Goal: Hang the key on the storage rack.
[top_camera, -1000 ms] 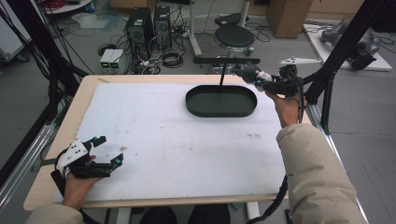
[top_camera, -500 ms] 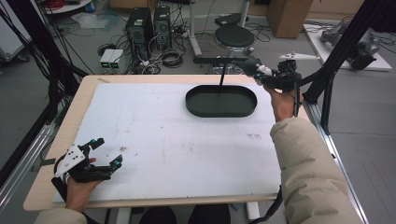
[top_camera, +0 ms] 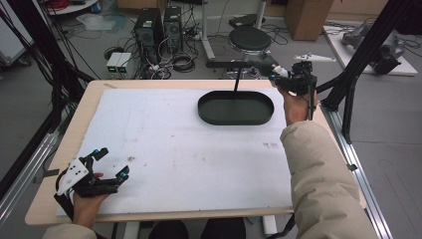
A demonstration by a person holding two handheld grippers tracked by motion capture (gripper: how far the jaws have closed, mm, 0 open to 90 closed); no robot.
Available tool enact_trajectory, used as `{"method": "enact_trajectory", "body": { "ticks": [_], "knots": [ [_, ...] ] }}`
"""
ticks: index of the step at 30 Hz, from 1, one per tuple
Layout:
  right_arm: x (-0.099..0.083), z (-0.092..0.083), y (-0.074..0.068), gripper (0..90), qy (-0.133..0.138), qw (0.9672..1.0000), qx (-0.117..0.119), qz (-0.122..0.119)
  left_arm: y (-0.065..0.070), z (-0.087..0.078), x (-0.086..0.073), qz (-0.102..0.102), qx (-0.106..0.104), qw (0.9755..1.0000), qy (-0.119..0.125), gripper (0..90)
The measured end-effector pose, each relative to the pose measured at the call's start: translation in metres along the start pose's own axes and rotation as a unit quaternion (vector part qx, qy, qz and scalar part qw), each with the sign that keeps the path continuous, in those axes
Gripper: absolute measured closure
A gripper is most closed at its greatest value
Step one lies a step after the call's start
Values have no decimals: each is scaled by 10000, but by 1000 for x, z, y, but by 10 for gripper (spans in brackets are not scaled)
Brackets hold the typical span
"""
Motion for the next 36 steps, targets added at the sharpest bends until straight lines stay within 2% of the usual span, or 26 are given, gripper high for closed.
{"method": "enact_trajectory", "body": {
  "ticks": [3,11,13,25,28,31,36],
  "knots": [
    [0,2,1,583,10,9999,-105,-97,0,1,0,-22,-11,10000,4,17],
    [-9,8,2,581,-64,9996,-261,-93,0,1,0,-35,-14,10000,-25,17],
    [-14,9,1,581,-108,9996,-237,-52,0,1,0,-35,-15,10000,-24,17],
    [-35,13,-3,579,-211,9996,-134,-152,0,2,0,-34,-12,10000,-45,17],
    [-37,16,-6,579,-242,9993,-104,-254,0,2,0,-29,1,10000,-54,17],
    [-40,20,-11,578,-392,9984,-96,-385,0,2,-1,-5,6,10000,-87,17],
    [-44,29,-14,578,-442,9985,-69,-306,0,2,-1,-19,-13,9999,-100,17]
  ]
}}
Point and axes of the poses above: each handheld gripper's, and its own axes: z roughly forward along the jaws, x roughly out of its top, y roughly to its right, the point moved 7 cm from there along z, roughly forward along the jaws, and after that the axes turned 15 degrees about -z, right-handed, at the moved point
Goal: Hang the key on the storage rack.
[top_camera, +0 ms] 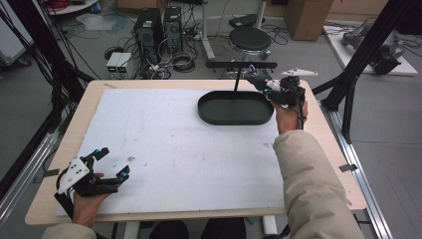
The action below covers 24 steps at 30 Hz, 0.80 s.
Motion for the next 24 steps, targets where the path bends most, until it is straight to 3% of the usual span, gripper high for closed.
{"method": "enact_trajectory", "body": {
  "ticks": [14,16,18,19,21,24],
  "knots": [
    [-4,25,-9,535,-89,9999,127,-29,-1,1,0,-31,27,10000,-32,17],
    [-5,27,-9,451,-79,9997,241,-33,0,1,0,-23,8,10000,-37,17],
    [-7,29,-10,175,-161,9996,220,-87,-1,1,0,-39,16,10000,-54,17],
    [-8,29,-10,92,-247,9994,189,-130,-1,1,0,-45,11,10000,-67,17],
    [-10,26,-14,4,-357,9987,249,-257,-1,1,0,-44,17,10000,-52,17],
    [-10,12,-21,5,-68,9984,431,-370,-1,1,0,-46,27,10000,-70,17]
  ]
}}
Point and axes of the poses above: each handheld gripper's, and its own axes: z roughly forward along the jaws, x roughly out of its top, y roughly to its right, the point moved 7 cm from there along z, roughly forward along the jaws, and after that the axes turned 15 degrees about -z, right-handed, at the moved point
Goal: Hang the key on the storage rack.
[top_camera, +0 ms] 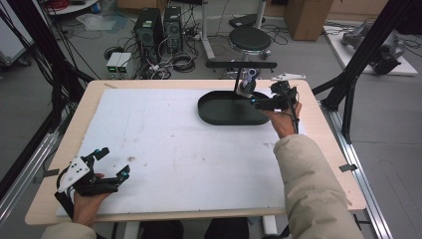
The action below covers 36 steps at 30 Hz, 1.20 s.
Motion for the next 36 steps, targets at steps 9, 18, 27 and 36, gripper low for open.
{"method": "enact_trajectory", "body": {
  "ticks": [9,18,27,36],
  "knots": [
    [-4,-45,-17,5,1123,9894,915,-51,0,-1,0,27,25,10000,63,17],
    [-37,-79,-43,5,2059,9686,1371,-249,1,-2,0,36,39,9999,97,17],
    [-83,-83,-58,5,2366,9603,1473,-137,2,-3,1,85,48,9998,180,17],
    [-127,-78,-77,5,2285,9609,1549,-231,2,-3,1,99,47,9998,158,17]
  ]
}}
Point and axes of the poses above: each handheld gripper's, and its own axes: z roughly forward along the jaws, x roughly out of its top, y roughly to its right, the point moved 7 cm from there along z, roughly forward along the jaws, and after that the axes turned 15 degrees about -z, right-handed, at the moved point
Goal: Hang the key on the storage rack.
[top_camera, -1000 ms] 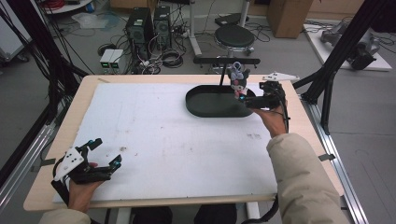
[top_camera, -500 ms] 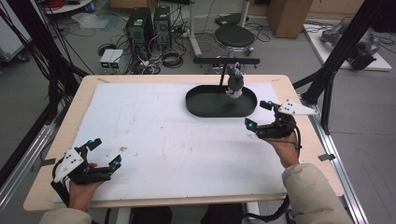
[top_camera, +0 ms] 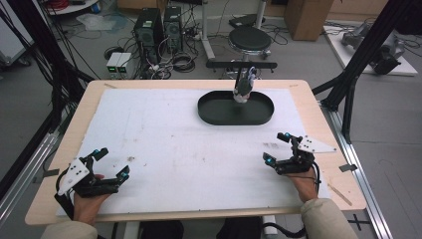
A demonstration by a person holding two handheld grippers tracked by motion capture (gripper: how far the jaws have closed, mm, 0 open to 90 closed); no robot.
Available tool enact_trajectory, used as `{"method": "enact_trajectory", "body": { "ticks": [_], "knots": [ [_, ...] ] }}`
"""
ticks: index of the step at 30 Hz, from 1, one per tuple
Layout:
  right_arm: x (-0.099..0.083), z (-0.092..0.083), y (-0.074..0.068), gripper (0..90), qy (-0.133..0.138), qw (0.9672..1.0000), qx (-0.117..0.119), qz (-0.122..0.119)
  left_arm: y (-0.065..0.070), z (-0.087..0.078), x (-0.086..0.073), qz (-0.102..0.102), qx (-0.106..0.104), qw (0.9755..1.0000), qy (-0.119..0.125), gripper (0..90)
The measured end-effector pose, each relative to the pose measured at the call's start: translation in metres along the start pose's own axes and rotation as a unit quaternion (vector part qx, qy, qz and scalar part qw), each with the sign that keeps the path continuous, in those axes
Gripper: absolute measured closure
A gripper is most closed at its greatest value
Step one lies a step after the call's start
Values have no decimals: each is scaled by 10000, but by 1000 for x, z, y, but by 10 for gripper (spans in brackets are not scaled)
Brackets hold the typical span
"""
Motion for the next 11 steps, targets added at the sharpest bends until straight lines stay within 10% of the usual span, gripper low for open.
{"method": "enact_trajectory", "body": {
  "ticks": [11],
  "knots": [
    [-9,-6,-6,6,361,9987,-344,-56,1,-2,0,-5,11,9999,106,17]
  ]
}}
Point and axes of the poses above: each handheld gripper's, and its own axes: z roughly forward along the jaws, x roughly out of its top, y roughly to its right, the point moved 7 cm from there along z, roughly forward along the jaws, and after that the axes turned 15 degrees about -z, right-handed, at the moved point
